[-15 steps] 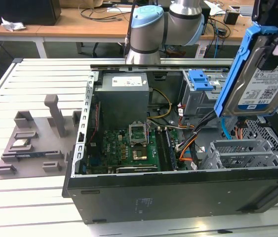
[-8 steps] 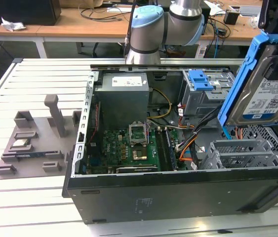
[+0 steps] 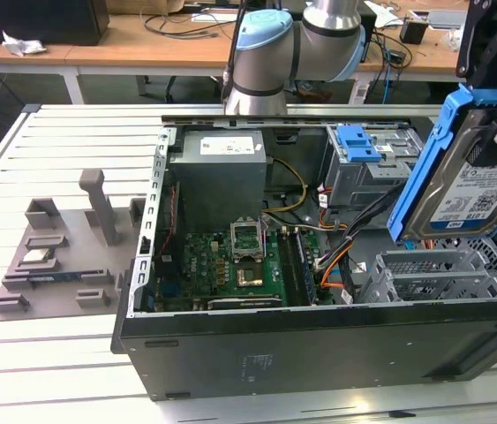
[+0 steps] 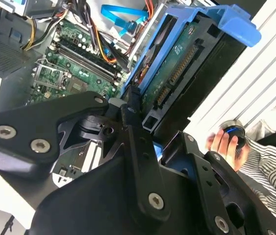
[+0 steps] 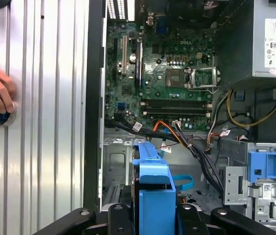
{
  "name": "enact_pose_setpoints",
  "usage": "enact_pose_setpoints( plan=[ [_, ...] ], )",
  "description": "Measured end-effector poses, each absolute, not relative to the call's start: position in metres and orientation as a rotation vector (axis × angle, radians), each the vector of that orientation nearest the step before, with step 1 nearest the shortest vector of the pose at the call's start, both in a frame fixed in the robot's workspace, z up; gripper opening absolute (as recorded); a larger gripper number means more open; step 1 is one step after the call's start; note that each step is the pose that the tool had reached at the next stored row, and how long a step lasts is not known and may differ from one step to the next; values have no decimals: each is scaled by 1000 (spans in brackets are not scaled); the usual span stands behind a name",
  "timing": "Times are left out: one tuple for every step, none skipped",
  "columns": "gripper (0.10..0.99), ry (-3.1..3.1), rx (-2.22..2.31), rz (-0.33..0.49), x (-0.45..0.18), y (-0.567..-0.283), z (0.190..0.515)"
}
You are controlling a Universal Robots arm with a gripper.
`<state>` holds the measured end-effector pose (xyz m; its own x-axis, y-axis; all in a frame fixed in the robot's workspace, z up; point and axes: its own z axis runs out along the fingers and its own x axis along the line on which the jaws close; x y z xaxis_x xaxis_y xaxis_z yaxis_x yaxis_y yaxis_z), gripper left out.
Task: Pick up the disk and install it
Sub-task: 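Pick up the disk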
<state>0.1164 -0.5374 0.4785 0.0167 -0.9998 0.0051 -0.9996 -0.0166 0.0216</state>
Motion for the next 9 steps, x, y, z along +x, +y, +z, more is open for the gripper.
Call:
enact_pose_setpoints(
  plan=[
    [365,-2190,2226,-18,118,-537,477],
    [365,-2197,2219,-18,118,-538,475],
    [365,-2209,2206,-18,118,-538,473],
    [365,-2219,2197,-18,118,-538,473],
    [365,-2232,2184,-18,119,-538,471],
    [365,-2232,2183,-18,122,-539,468],
    [365,-2232,2183,-19,123,-539,467],
    [365,-2232,2183,-19,124,-539,467],
    [365,-2232,2183,-18,125,-539,466]
  ],
)
